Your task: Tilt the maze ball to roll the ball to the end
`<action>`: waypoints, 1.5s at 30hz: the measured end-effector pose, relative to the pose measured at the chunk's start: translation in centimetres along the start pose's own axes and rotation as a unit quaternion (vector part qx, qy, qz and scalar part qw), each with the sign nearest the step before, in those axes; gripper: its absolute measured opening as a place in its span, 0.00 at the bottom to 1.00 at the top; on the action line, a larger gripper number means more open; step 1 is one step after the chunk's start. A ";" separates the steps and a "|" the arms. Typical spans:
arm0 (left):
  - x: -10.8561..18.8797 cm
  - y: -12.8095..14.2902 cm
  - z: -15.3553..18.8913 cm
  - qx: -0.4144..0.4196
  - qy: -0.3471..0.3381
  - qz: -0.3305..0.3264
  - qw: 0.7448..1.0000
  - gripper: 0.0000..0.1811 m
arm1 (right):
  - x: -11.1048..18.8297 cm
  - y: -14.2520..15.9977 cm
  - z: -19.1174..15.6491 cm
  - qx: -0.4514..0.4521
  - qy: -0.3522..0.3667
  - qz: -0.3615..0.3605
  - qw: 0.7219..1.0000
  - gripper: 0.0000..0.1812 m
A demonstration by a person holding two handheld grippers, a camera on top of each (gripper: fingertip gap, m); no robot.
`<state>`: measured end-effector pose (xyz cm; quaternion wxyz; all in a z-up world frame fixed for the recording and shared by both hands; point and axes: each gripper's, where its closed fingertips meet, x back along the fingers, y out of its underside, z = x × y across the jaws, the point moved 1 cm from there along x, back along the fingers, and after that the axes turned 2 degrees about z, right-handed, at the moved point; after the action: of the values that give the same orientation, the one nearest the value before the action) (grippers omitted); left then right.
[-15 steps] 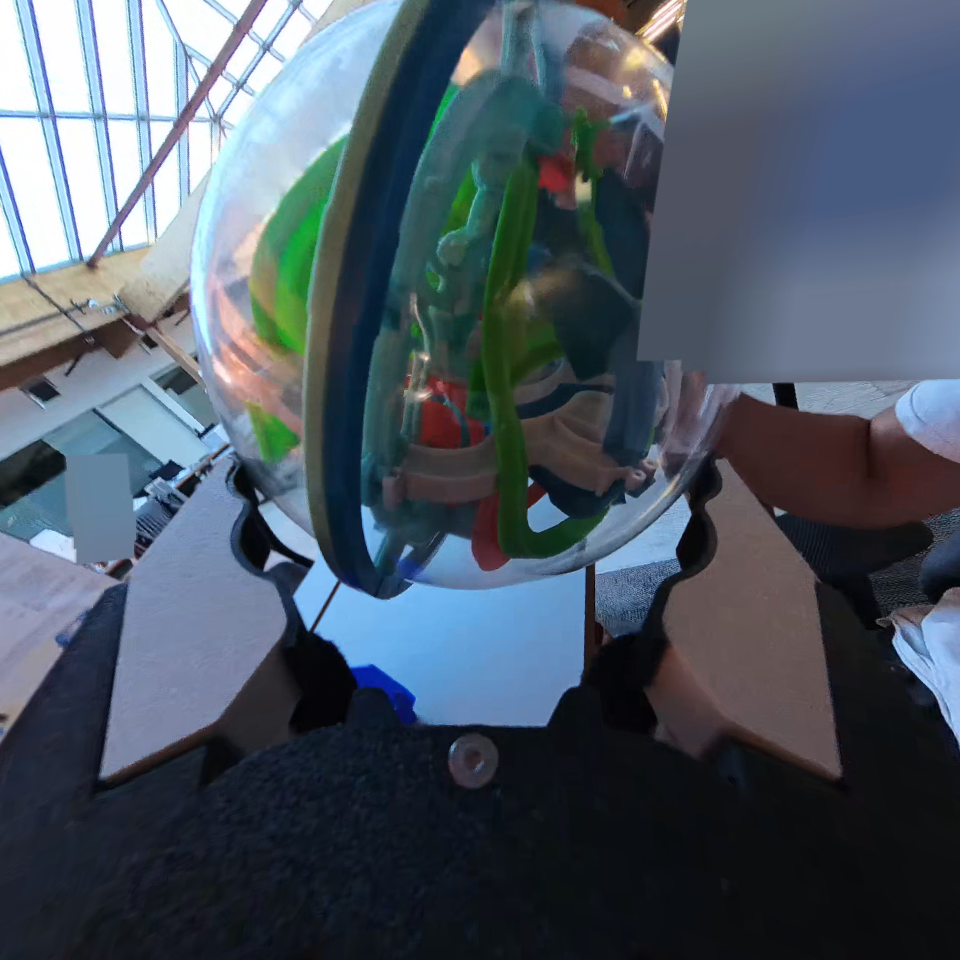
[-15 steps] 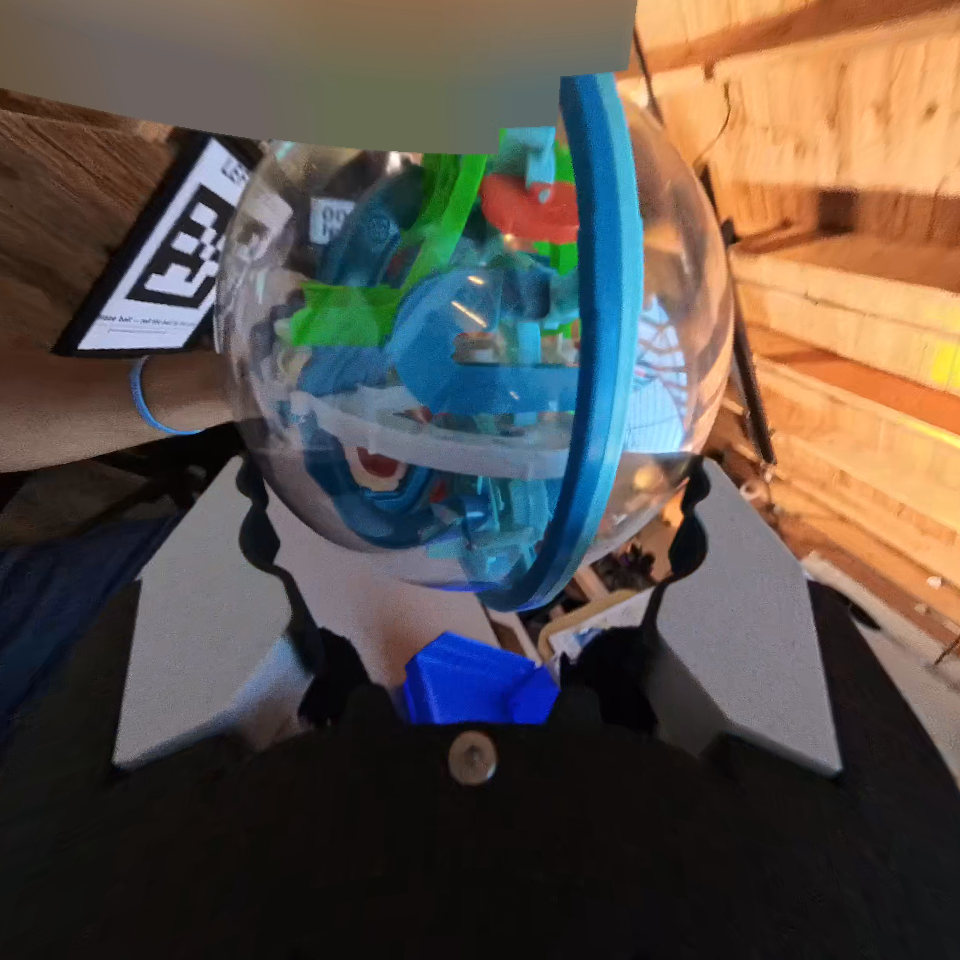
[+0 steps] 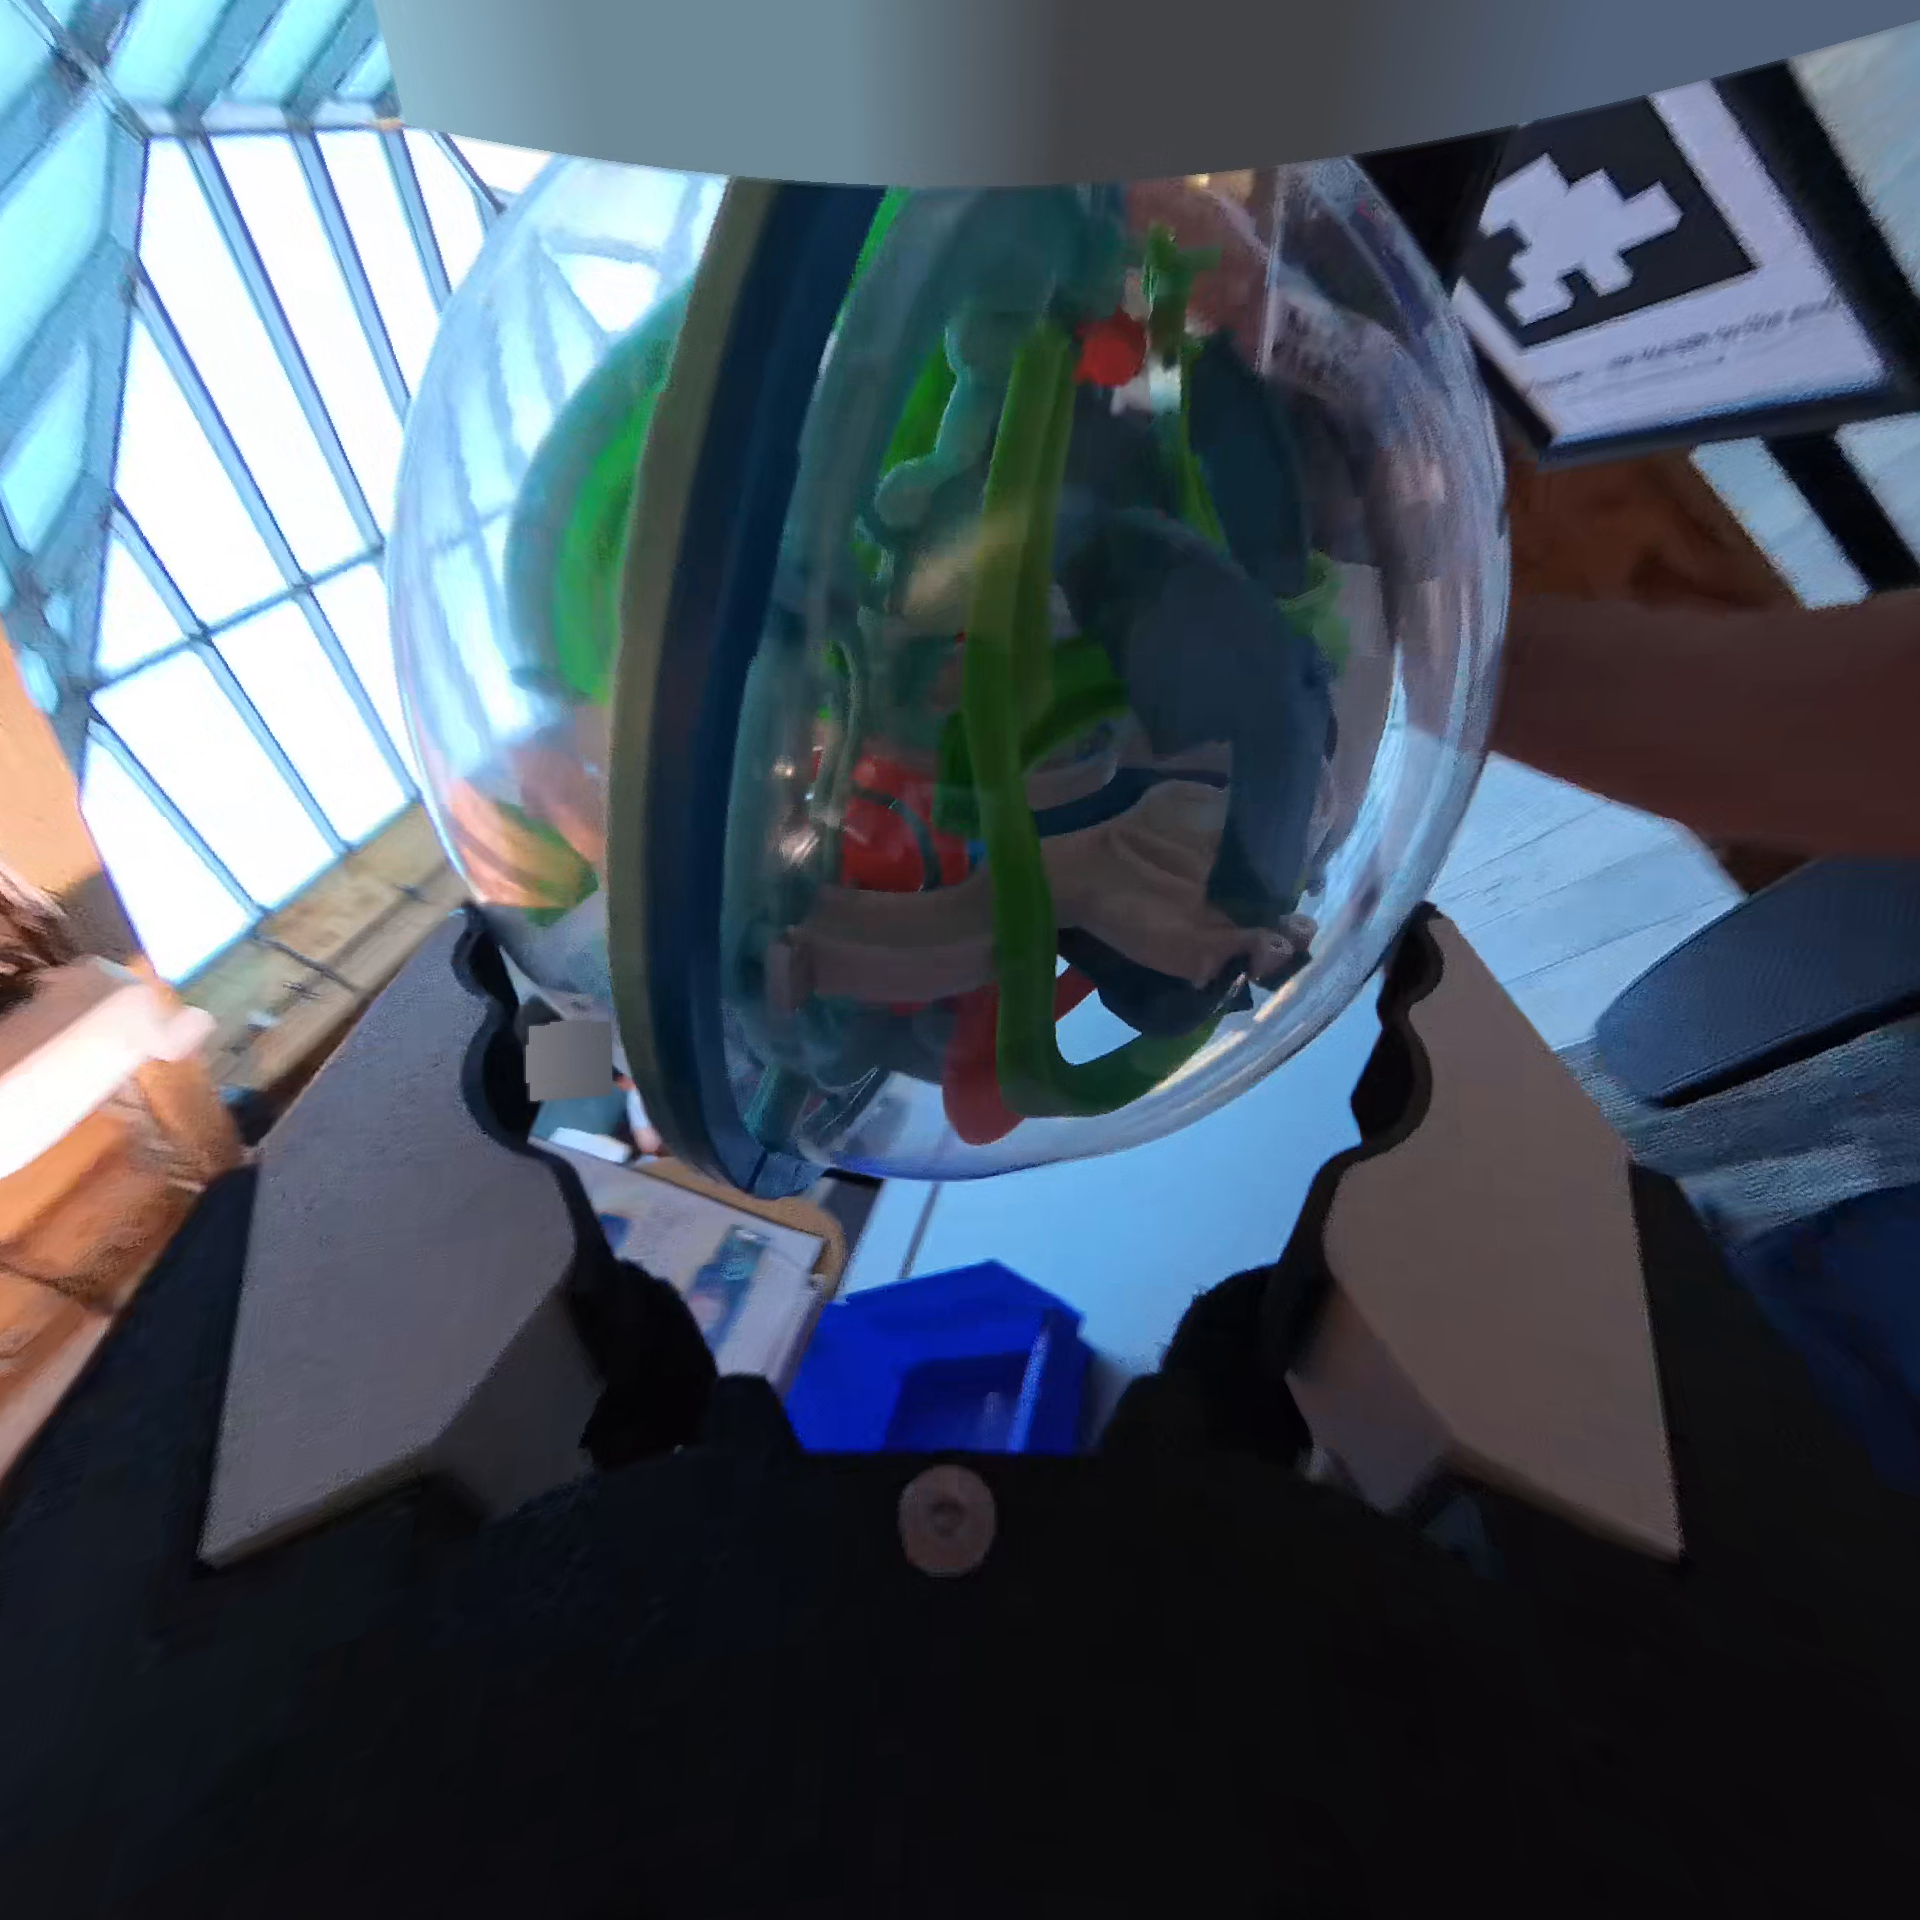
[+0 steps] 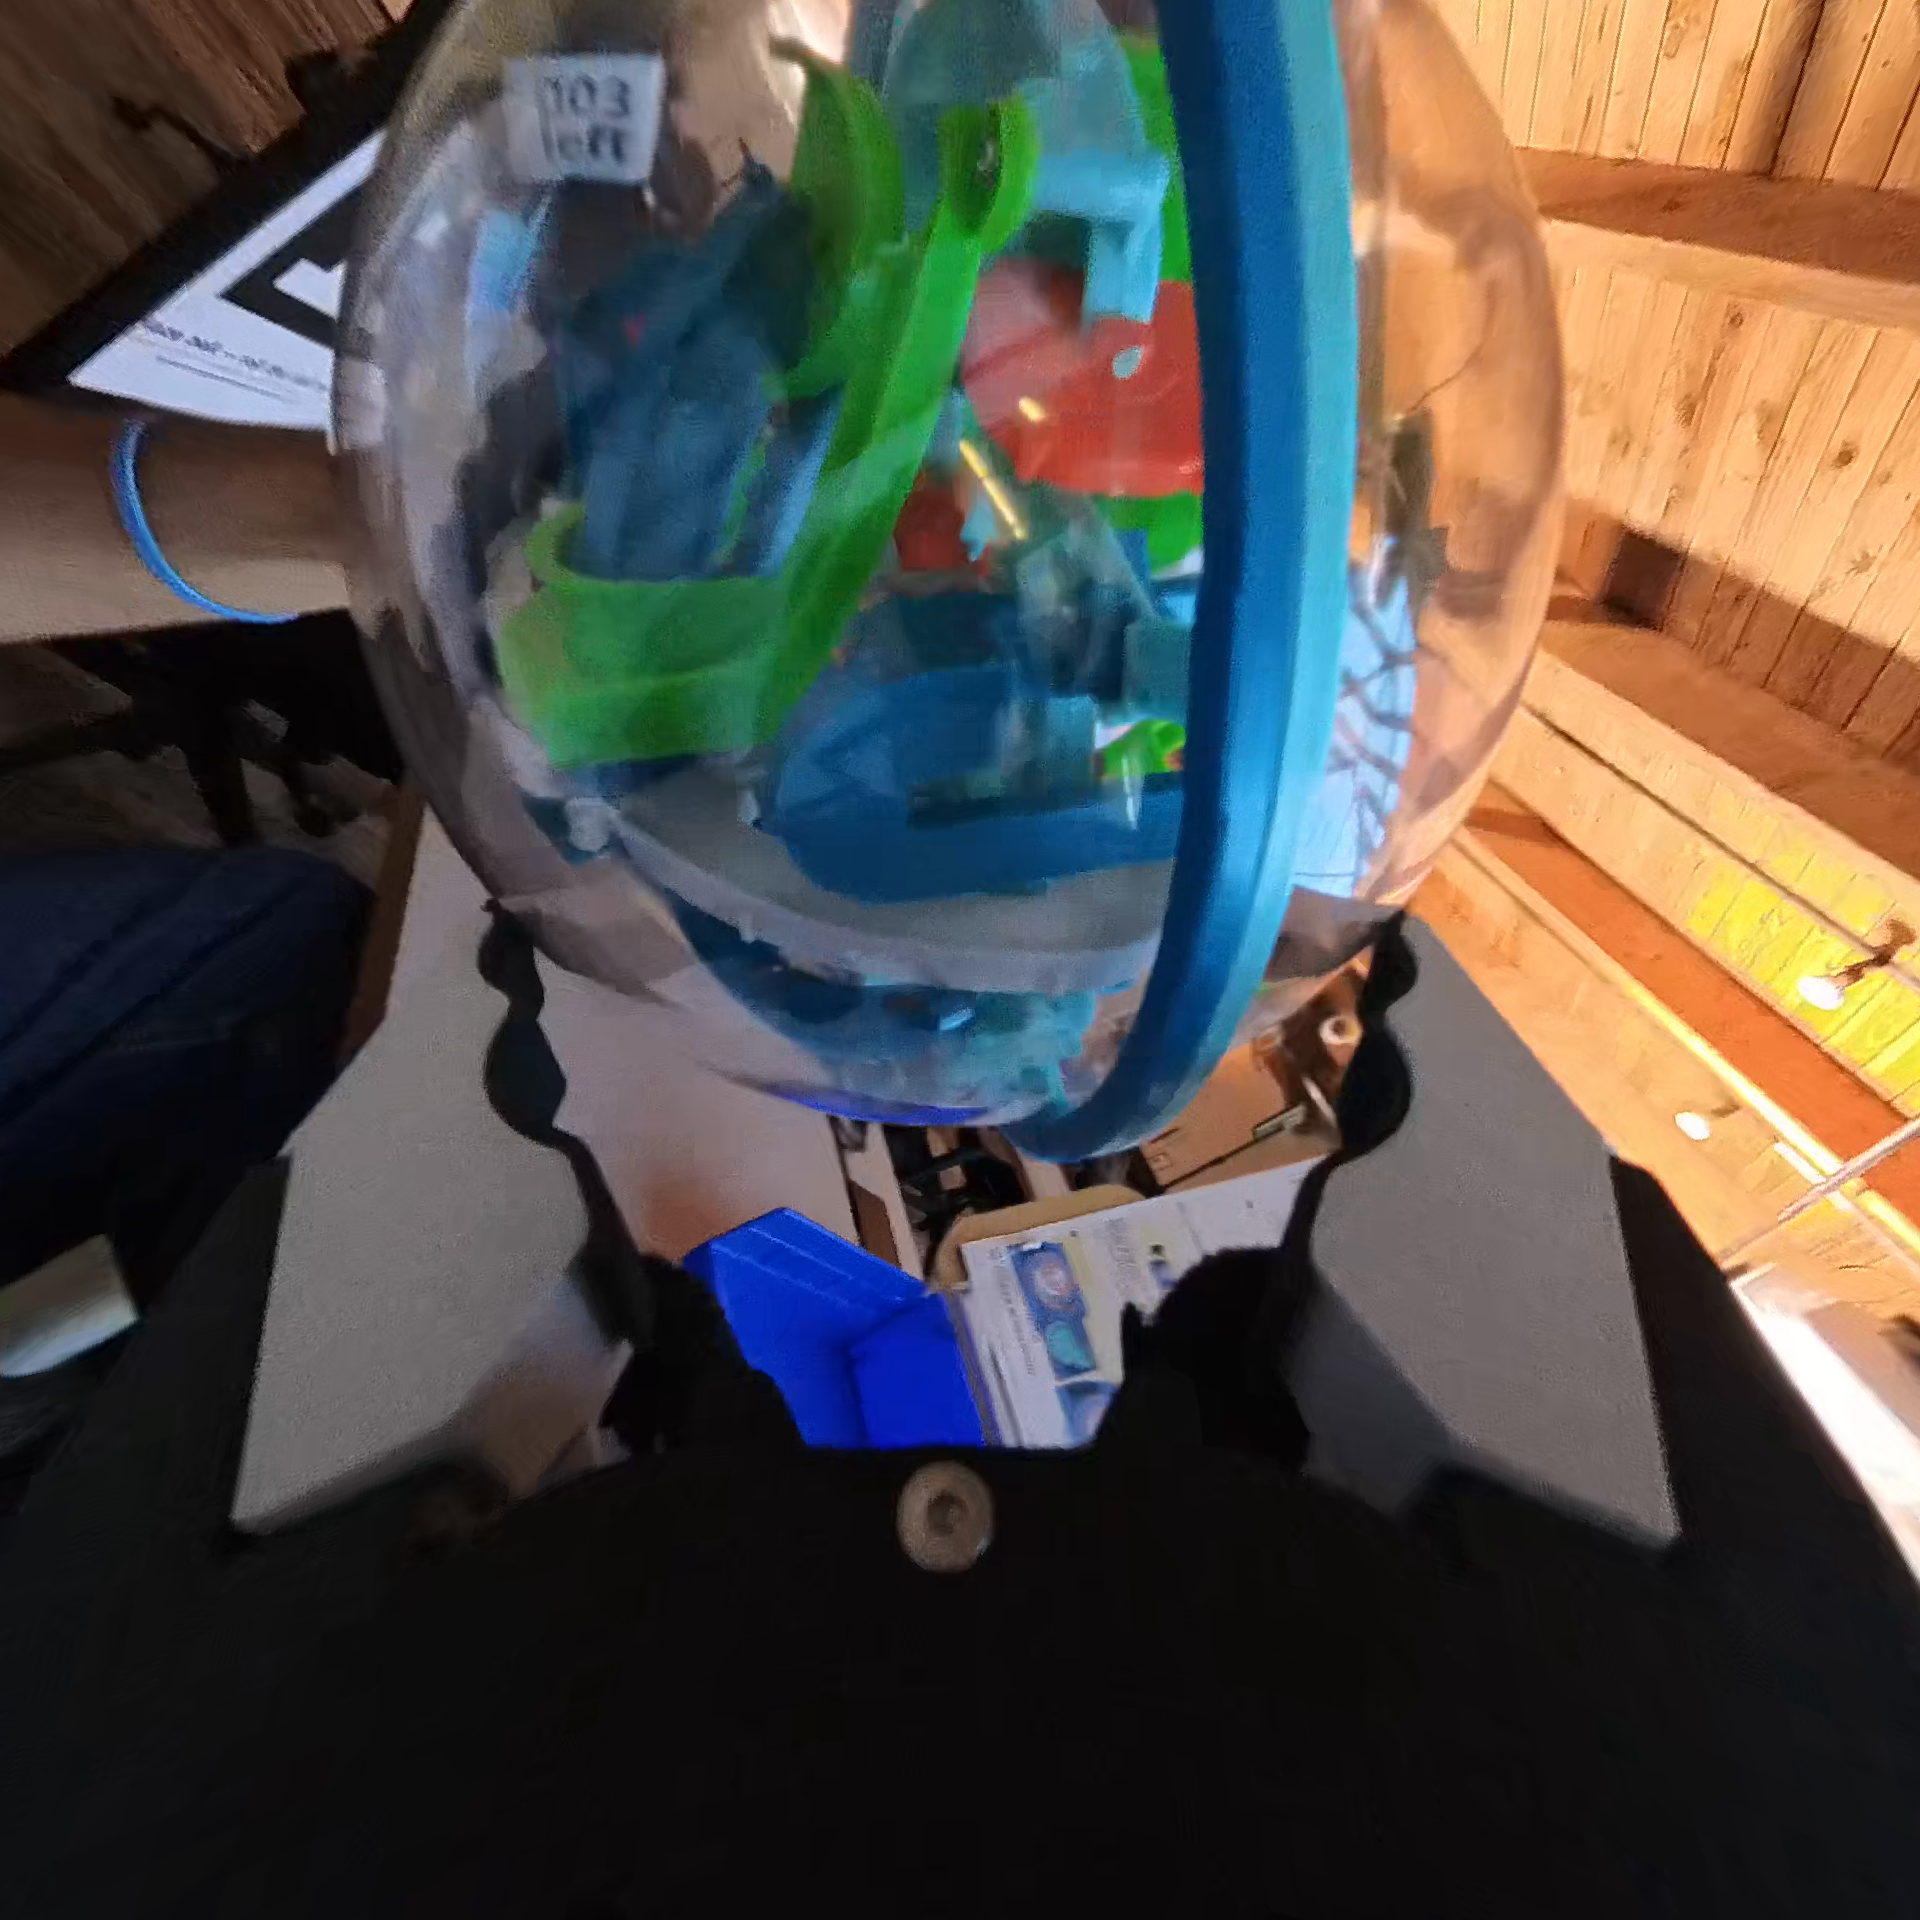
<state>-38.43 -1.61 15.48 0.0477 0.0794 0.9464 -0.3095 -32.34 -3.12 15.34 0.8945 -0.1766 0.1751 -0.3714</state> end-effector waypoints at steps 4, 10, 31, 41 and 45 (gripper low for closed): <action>0.8 -0.2 0.5 -0.129 -0.039 -0.044 0.990 0.87 | -0.4 0.3 -0.2 0.095 0.037 -0.003 0.995 0.83; 3.5 -4.9 1.3 -0.120 -0.016 0.040 0.992 0.87 | -0.8 -4.7 -1.5 0.058 0.029 0.071 0.995 0.83; 3.5 -7.2 2.8 -0.114 -0.028 0.025 0.993 0.87 | 0.8 -6.5 -1.8 0.050 0.019 0.075 0.996 0.83; 3.8 -7.9 2.8 -0.077 -0.019 0.032 0.996 0.87 | 1.2 -8.0 -1.9 0.030 0.013 0.114 0.993 0.83; 2.2 -6.1 1.1 0.038 -0.020 0.023 0.999 0.87 | 0.3 -4.9 -0.8 -0.103 -0.026 0.100 0.989 0.83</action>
<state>-41.65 -6.88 17.85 0.0706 0.0964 0.9307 -0.3457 -35.44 -6.79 16.75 0.9086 -0.2585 0.2061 -0.2552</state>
